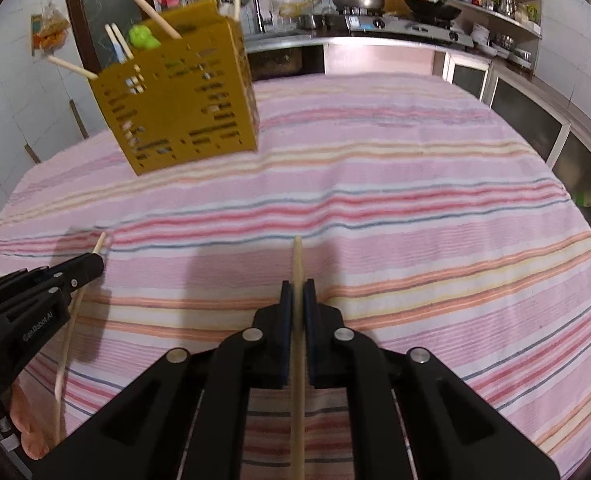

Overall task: Organize utensils
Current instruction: 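Lift both held chopsticks up over the yellow holder with both tools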

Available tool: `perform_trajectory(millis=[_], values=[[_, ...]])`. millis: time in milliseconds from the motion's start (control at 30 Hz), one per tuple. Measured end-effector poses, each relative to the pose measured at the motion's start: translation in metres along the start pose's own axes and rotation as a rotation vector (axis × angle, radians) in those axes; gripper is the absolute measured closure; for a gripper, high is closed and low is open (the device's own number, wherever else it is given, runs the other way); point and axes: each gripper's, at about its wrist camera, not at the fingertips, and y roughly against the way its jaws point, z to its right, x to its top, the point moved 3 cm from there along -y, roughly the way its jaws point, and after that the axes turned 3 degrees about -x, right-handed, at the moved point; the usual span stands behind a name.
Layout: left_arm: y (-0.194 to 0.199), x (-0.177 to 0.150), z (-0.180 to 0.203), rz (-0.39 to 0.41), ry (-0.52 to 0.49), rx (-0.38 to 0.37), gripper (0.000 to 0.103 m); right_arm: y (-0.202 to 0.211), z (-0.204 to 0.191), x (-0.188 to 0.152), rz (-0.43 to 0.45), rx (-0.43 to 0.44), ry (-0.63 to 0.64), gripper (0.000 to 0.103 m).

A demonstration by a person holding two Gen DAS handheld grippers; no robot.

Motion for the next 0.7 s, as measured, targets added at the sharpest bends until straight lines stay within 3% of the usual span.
perform_trajectory(millis=[533,700], values=[[0.098,0.008,-0.042,0.280,0.048,0.033,0.099,0.083,-0.013,0.027,0.323,0.094,-0.046,0.097],[0.122,0.013,-0.054,0.335,0.070,0.024,0.099,0.097,-0.018,0.036,0.396,0.113,-0.049,0.097]])
